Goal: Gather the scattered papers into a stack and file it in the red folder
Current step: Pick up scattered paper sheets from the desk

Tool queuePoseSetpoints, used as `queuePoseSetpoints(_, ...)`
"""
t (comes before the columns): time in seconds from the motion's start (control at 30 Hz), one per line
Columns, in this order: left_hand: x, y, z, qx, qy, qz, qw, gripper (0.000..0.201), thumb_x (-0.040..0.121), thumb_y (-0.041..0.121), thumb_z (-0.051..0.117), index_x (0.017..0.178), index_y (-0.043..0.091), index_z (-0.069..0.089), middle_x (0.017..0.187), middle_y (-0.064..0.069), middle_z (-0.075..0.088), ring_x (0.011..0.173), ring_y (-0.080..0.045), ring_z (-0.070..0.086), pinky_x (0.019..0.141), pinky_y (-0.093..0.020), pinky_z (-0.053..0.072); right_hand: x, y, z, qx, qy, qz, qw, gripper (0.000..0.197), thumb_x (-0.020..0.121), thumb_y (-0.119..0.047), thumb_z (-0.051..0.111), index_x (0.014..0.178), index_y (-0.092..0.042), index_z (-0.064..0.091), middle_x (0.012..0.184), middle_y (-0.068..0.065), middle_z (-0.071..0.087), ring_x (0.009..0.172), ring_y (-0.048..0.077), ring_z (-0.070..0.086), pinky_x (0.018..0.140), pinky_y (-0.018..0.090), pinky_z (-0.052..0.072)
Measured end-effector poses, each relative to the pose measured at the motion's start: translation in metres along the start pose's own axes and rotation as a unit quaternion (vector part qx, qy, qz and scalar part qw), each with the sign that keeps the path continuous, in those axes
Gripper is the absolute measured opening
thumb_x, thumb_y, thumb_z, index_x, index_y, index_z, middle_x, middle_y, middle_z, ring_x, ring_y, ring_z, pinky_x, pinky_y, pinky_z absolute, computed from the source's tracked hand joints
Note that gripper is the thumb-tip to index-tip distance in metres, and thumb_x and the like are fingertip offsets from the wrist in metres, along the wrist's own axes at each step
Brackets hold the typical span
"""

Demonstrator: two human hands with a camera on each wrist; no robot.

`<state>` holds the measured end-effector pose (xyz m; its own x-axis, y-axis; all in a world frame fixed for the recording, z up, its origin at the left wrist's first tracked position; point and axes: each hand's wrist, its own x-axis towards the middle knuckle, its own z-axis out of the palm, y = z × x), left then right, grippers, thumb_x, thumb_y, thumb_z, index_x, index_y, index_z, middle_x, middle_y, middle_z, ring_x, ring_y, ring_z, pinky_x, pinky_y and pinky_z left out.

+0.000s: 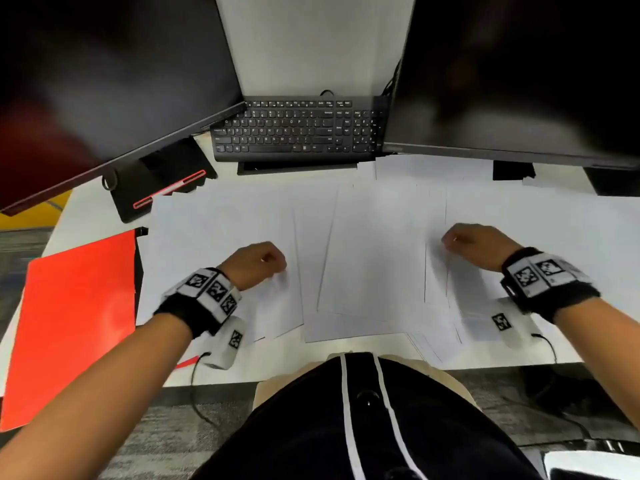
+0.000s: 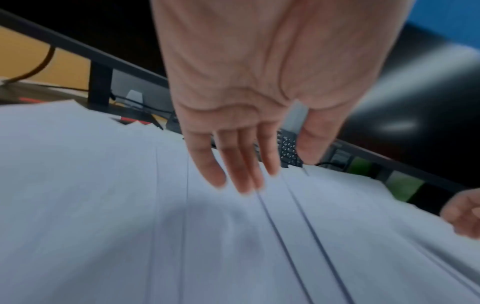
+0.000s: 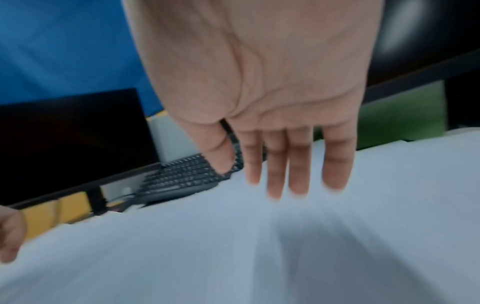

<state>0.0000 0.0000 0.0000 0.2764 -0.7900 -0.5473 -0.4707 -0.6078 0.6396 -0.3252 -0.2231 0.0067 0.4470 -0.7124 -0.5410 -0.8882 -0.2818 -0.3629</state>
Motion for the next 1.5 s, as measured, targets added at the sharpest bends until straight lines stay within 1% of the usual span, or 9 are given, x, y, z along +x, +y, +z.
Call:
queuePoseSetpoints(0.17, 0.032, -0.006, 0.031, 0.225, 0.042, -0.071, 0.971, 0.085, 0.082, 0.060, 0.054, 0.150, 0.021, 0.020, 0.161, -0.004, 0.012, 0.147, -0.029, 0.014, 0.117, -0.050, 0.021, 0.014, 0.021, 0.039, -0.018, 0.081, 0.214, 0.973, 0.089, 0.085, -0.066, 0.043, 0.152, -0.020, 0.005, 0.161, 0.008, -0.004, 0.148, 0.031, 0.000, 0.113, 0.064, 0.012)
queuePoseSetpoints(0.57, 0.046, 0.004, 0.058, 0.228, 0.018, -0.127, 0.965, 0.089, 0.088, 0.066, 0.039, 0.153, 0.025, -0.007, 0.159, 0.005, -0.023, 0.148, -0.028, -0.020, 0.114, -0.064, 0.002, 0.020, -0.018, 0.073, 0.020, 0.014, 0.187, 0.982, 0.103, 0.079, -0.077, 0.035, 0.151, -0.020, -0.013, 0.157, 0.008, -0.027, 0.146, 0.030, -0.021, 0.113, 0.065, 0.001)
queuePoseSetpoints(0.73, 0.041, 0.012, 0.059, 0.182, 0.128, -0.114, 0.968, 0.067, 0.088, 0.046, 0.054, 0.145, 0.019, 0.031, 0.158, -0.003, 0.016, 0.145, -0.029, 0.015, 0.111, -0.049, 0.023, 0.019, -0.025, 0.061, 0.040, 0.043, 0.161, 0.985, 0.089, 0.083, -0.066, 0.043, 0.151, -0.021, 0.007, 0.161, 0.006, -0.002, 0.148, 0.032, 0.001, 0.111, 0.062, 0.012)
queuePoseSetpoints(0.87, 0.049, 0.016, 0.056, 0.033, 0.178, -0.096, 0.979, 0.044, 0.082, 0.027, 0.065, 0.118, 0.006, 0.054, 0.116, -0.010, 0.050, 0.114, -0.031, 0.051, 0.085, -0.030, 0.040, 0.009, 0.013, 0.020, 0.080, 0.205, 0.295, 0.930, 0.085, 0.079, -0.053, 0.059, 0.143, -0.008, 0.025, 0.149, 0.016, 0.024, 0.139, 0.037, 0.022, 0.108, 0.059, 0.024)
queuePoseSetpoints(1.1, 0.063, 0.019, 0.042, -0.192, 0.132, -0.172, 0.957, 0.071, 0.069, 0.014, 0.078, 0.132, 0.005, 0.047, 0.127, -0.017, 0.055, 0.096, -0.029, 0.058, 0.093, -0.041, 0.053, -0.011, 0.061, 0.009, 0.126, 0.156, 0.381, 0.903, 0.118, 0.064, -0.075, 0.059, 0.149, -0.007, 0.013, 0.154, 0.018, 0.018, 0.143, 0.037, 0.019, 0.113, 0.056, 0.023)
queuePoseSetpoints(1.27, 0.067, 0.021, 0.038, -0.170, 0.108, -0.194, 0.960, 0.082, 0.074, 0.021, 0.076, 0.141, -0.004, 0.038, 0.136, -0.018, 0.051, 0.121, -0.032, 0.054, 0.105, -0.040, 0.042, 0.009, 0.049, 0.023, 0.067, 0.132, 0.332, 0.932, 0.104, 0.065, -0.061, 0.071, 0.141, -0.004, 0.026, 0.140, 0.018, 0.035, 0.131, 0.039, 0.034, 0.106, 0.052, 0.035)
queuePoseSetpoints(1.33, 0.068, 0.020, 0.039, -0.126, 0.106, -0.210, 0.964, 0.071, 0.086, 0.020, 0.067, 0.144, -0.001, 0.032, 0.149, -0.013, 0.038, 0.135, -0.028, 0.041, 0.110, -0.034, 0.036, 0.016, 0.046, 0.026, 0.073, 0.121, 0.318, 0.938, 0.101, 0.064, -0.051, 0.078, 0.139, -0.005, 0.027, 0.139, 0.020, 0.035, 0.131, 0.038, 0.033, 0.106, 0.049, 0.034)
queuePoseSetpoints(1.43, 0.074, 0.012, 0.036, -0.087, 0.134, -0.211, 0.964, 0.013, 0.090, 0.013, 0.060, 0.099, 0.007, 0.053, 0.124, -0.004, 0.043, 0.107, -0.020, 0.052, 0.079, -0.022, 0.045, 0.022, 0.042, 0.030, 0.090, 0.119, 0.314, 0.938, 0.096, 0.065, -0.044, 0.079, 0.137, -0.005, 0.029, 0.138, 0.020, 0.035, 0.130, 0.038, 0.033, 0.106, 0.045, 0.033)
queuePoseSetpoints(1.5, 0.074, 0.007, 0.031, -0.092, 0.153, -0.210, 0.961, 0.027, 0.090, 0.011, 0.058, 0.114, 0.002, 0.053, 0.134, -0.008, 0.046, 0.111, -0.025, 0.054, 0.086, -0.026, 0.044, 0.024, 0.044, 0.032, 0.105, 0.128, 0.315, 0.934, 0.087, 0.069, -0.038, 0.077, 0.135, -0.004, 0.031, 0.137, 0.020, 0.035, 0.130, 0.037, 0.034, 0.105, 0.043, 0.034)
